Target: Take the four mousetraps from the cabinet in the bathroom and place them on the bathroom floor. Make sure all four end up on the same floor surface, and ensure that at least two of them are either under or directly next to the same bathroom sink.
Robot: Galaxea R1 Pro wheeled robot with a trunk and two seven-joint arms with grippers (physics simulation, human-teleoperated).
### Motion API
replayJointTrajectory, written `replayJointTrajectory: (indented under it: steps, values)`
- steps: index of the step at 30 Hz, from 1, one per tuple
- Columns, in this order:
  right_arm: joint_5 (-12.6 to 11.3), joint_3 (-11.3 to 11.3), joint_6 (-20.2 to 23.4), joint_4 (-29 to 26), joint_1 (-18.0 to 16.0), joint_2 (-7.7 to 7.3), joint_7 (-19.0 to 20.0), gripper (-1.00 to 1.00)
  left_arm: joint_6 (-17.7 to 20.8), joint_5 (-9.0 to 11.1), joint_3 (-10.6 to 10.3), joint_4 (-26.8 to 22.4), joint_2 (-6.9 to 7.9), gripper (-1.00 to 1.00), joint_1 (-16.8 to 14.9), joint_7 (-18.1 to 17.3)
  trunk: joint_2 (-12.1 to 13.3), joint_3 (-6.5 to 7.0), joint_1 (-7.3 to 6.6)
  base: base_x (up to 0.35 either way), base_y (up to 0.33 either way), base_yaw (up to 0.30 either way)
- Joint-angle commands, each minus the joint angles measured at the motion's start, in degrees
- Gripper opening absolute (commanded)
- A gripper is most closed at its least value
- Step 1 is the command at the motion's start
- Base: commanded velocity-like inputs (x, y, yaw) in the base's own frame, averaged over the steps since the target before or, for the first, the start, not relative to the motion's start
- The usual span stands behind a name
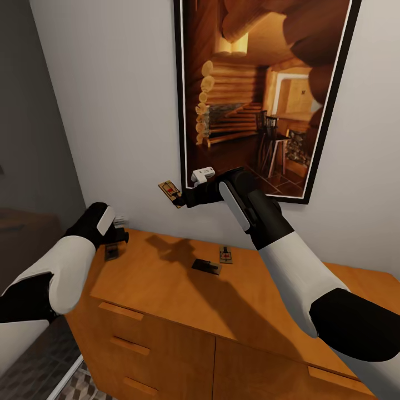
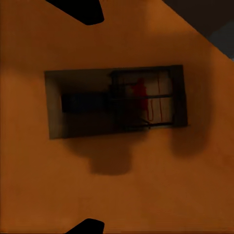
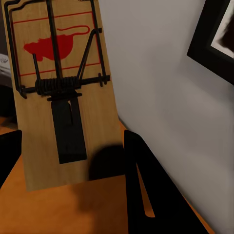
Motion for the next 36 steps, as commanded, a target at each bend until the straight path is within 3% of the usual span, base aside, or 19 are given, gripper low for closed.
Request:
replayJointTrajectory:
  steps: [1,36]
  values:
    - [-0.1,0.0,0.2,0.0,-0.1,0.0,0.0,-1.0,0.1,0.6,0.2,0.0,-0.01,1.0,-0.2,0.5,0.0,-0.07,0.0,0.0,0.0,0.0]
    - [-0.1,0.1,0.2,0.4,-0.1,-0.43,0.1,-1.0,0.2,0.5,0.3,0.5,0.1,1.0,-0.6,1.3,0.0,-0.07,0.0,0.0,0.0,0.0]
